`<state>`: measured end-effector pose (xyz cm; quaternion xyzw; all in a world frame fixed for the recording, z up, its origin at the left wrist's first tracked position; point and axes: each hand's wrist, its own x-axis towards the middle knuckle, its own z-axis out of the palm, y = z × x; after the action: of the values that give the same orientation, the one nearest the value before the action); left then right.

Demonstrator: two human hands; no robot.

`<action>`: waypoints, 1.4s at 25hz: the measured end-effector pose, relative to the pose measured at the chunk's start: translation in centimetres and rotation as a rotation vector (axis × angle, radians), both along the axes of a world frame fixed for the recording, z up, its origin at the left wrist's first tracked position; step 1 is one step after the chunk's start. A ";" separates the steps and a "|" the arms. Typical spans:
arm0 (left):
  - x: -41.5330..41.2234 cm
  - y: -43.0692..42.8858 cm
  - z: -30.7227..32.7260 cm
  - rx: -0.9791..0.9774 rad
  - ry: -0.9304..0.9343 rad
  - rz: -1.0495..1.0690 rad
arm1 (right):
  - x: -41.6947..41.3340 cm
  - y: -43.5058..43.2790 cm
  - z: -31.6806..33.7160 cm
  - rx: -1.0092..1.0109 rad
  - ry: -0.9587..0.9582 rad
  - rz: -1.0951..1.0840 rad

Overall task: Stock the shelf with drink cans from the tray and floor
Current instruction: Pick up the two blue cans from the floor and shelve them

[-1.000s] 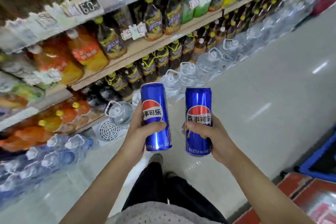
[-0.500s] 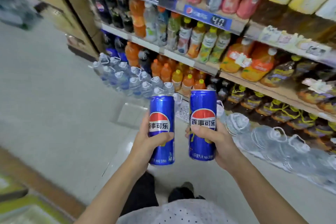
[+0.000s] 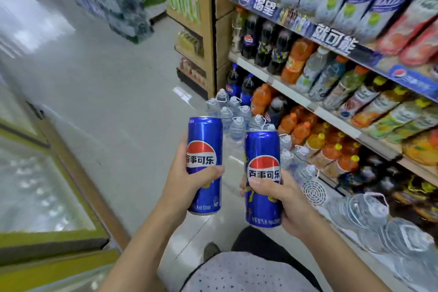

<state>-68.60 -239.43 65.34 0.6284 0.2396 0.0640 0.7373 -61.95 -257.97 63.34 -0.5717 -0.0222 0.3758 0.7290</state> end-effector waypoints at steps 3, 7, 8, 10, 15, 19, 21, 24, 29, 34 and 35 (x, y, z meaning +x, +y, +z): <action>2.9 4.4 1.0 0.041 -0.048 0.006 | 2.8 4.7 1.1 0.004 -0.035 0.017; 10.3 9.5 3.0 0.068 -0.121 -0.022 | 9.6 10.4 3.8 0.057 -0.136 -0.032; 12.6 11.0 3.7 0.075 -0.153 -0.033 | 11.8 12.0 4.5 0.074 -0.171 -0.045; 16.6 13.5 5.4 0.101 -0.202 -0.073 | 15.8 14.7 6.2 0.097 -0.226 -0.070; 25.5 18.4 11.0 0.164 -0.339 -0.136 | 23.9 19.3 11.9 0.137 -0.390 -0.148; 31.4 20.7 14.6 0.163 -0.505 -0.213 | 28.8 22.3 15.2 0.179 -0.502 -0.281; 34.8 21.8 16.2 0.152 -0.587 -0.270 | 31.0 23.8 16.8 0.207 -0.545 -0.356; 39.8 23.7 18.9 0.139 -0.681 -0.386 | 34.2 25.7 19.6 0.205 -0.646 -0.473; 47.6 26.1 24.9 0.166 -0.833 -0.525 | 39.8 27.5 26.3 0.168 -0.857 -0.623; 55.1 25.7 32.5 0.231 -1.022 -0.544 | 46.1 27.5 34.8 0.178 -1.144 -0.722; 56.6 25.4 34.2 0.239 -1.057 -0.521 | 47.4 27.2 36.7 0.175 -1.184 -0.727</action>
<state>-12.05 -213.99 99.56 0.6280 -0.3300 0.2114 0.6723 -14.57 -230.74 100.01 -0.5906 -0.2533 -0.2695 0.7172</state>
